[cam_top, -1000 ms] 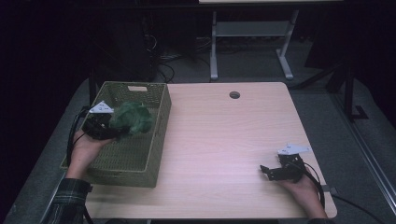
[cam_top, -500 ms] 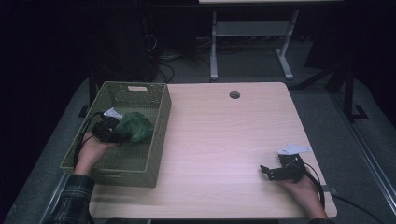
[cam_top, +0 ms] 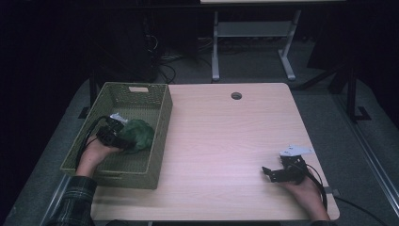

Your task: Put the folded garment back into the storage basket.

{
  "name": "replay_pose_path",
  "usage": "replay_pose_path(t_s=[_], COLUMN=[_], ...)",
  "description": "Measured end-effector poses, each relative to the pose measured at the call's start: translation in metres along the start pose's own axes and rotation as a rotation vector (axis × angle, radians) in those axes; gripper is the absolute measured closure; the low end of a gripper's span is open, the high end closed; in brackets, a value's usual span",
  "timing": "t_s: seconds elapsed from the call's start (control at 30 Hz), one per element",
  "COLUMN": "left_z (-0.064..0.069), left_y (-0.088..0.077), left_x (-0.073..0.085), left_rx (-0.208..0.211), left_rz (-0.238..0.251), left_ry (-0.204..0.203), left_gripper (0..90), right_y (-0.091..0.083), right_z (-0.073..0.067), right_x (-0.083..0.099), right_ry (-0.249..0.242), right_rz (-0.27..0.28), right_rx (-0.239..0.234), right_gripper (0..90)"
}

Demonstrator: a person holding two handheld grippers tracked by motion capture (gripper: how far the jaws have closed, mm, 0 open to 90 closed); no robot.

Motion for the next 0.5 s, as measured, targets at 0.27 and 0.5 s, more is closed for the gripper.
replay_pose_path(t_s=[0.27,0.5], left_z=[-0.004,-0.002], left_y=[-0.012,-0.029], left_x=[-0.009,-0.015], left_rx=[-0.038,-0.029], left_rz=[0.080,0.162], left_ry=[-0.008,-0.009], left_gripper=[17.1,15.3], right_y=[0.000,0.000], right_z=[0.000,0.000], right_x=[0.000,0.000], right_ry=[0.004,0.004], right_rz=[-0.001,-0.001], right_rx=[-0.001,0.001], right_gripper=[7.7,7.7])
Point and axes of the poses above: each handheld gripper's, and its own axes: y roughly forward along the jaws, x roughly out of its underside, z roughly to its right, the point moved 10 cm from there along y, roughly forward along the jaws, and after that the axes turned 2 degrees about x, right-handed, at the moved point
